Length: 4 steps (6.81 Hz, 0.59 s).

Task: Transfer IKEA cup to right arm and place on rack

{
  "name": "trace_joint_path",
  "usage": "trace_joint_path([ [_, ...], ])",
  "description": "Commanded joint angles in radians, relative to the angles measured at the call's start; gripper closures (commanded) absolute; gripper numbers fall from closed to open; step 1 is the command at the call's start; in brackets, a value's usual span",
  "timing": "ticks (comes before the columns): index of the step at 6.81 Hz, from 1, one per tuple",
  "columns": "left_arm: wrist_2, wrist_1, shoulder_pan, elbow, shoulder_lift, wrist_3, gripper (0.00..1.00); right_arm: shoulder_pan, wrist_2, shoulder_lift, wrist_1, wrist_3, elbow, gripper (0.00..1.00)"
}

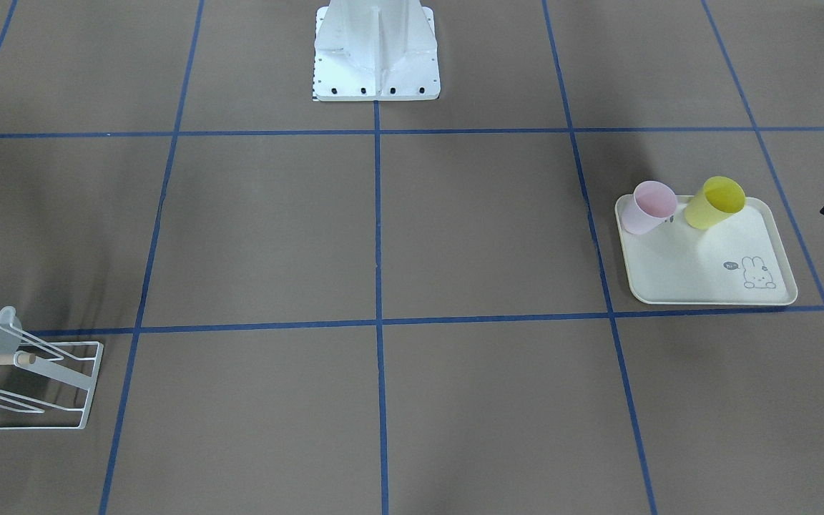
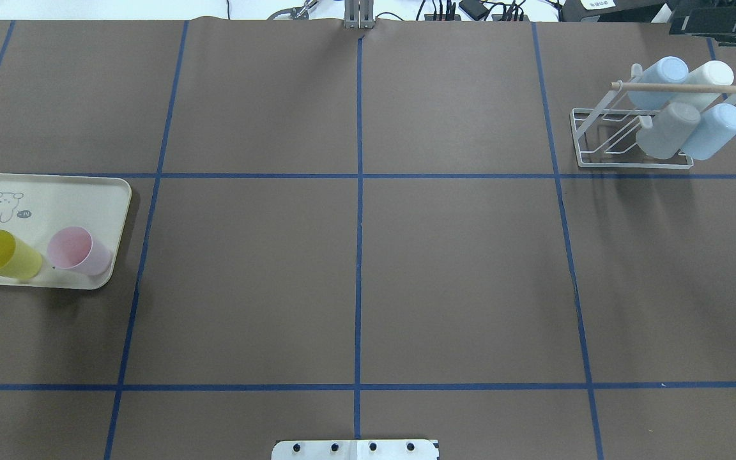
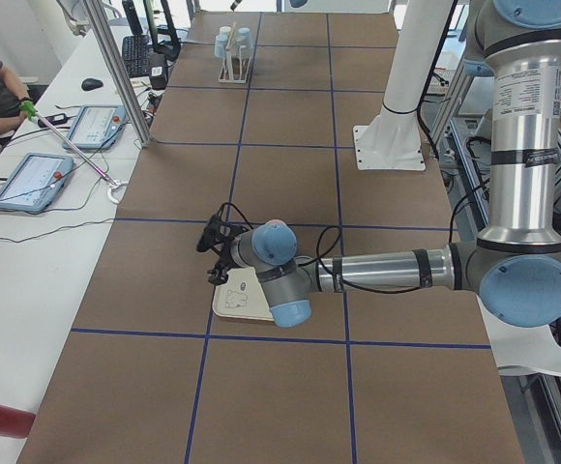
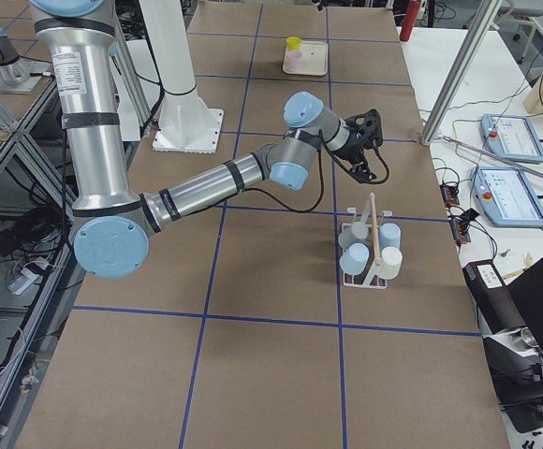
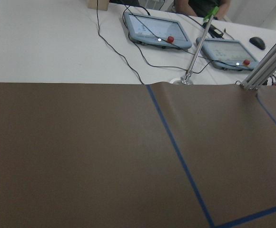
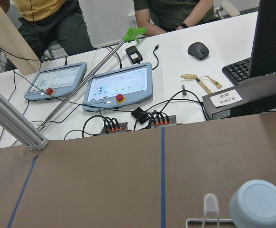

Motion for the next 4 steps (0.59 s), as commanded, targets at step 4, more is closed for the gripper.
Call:
trace_joint_path([
  [4,0.044,0.188,0.235,-0.25,0.241,0.059,0.01,-0.001,0.043,-0.001,0.001,0.047,0.011,0.0],
])
